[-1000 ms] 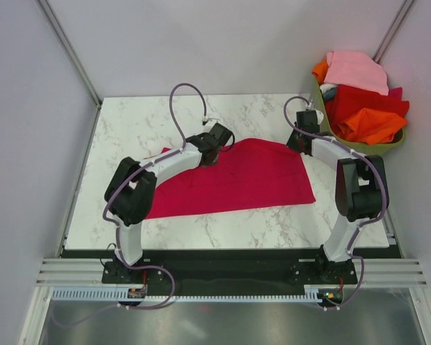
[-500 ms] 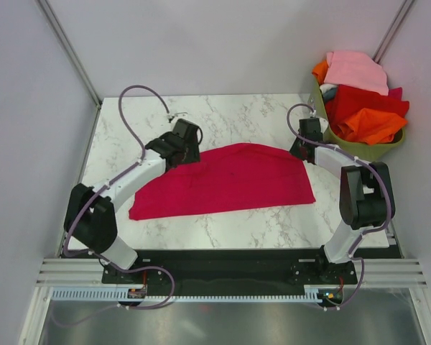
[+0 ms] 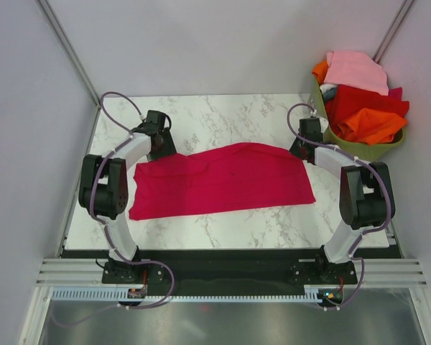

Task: Fold and stack the t-shirts
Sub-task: Fold the tshirt

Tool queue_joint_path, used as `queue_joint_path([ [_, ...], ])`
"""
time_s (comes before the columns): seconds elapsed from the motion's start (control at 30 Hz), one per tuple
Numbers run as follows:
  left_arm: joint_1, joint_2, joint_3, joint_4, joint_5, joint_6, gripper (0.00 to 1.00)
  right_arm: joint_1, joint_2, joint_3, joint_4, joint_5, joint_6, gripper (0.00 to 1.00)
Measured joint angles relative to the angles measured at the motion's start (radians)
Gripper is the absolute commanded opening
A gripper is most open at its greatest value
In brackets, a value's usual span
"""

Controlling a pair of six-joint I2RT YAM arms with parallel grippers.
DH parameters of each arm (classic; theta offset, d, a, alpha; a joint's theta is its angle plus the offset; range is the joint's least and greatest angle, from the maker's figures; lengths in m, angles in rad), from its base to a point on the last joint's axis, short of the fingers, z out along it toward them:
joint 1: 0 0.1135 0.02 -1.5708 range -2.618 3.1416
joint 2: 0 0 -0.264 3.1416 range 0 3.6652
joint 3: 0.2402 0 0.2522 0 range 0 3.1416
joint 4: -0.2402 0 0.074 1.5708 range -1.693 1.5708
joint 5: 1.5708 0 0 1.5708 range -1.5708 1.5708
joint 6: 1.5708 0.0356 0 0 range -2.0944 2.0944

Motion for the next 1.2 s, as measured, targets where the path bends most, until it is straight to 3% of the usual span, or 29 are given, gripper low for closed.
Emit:
queue_joint_path([
  [0.37, 0.031, 0.057, 0.067, 0.061, 0.034, 0.012, 0.67, -0.003, 0.0, 0.0, 0.004, 0.0, 0.0, 0.0],
  [0.8, 0.047, 0.109, 0.111, 0.086, 0.082, 0.044, 0.55, -0.004, 0.0, 0.0, 0.004, 0.0, 0.0, 0.0],
  [0.97, 0.047, 0.137, 0.111, 0.084, 0.103, 0.054, 0.33, -0.004, 0.0, 0.0, 0.004, 0.0, 0.0, 0.0],
  [1.03, 0.047, 0.137, 0.111, 0.084, 0.106, 0.058, 0.18, -0.004, 0.0, 0.0, 0.004, 0.0, 0.0, 0.0],
  [1.2, 0.047, 0.131, 0.111, 0.085, 0.1, 0.068, 0.02, -0.005, 0.0, 0.0, 0.004, 0.0, 0.0, 0.0],
])
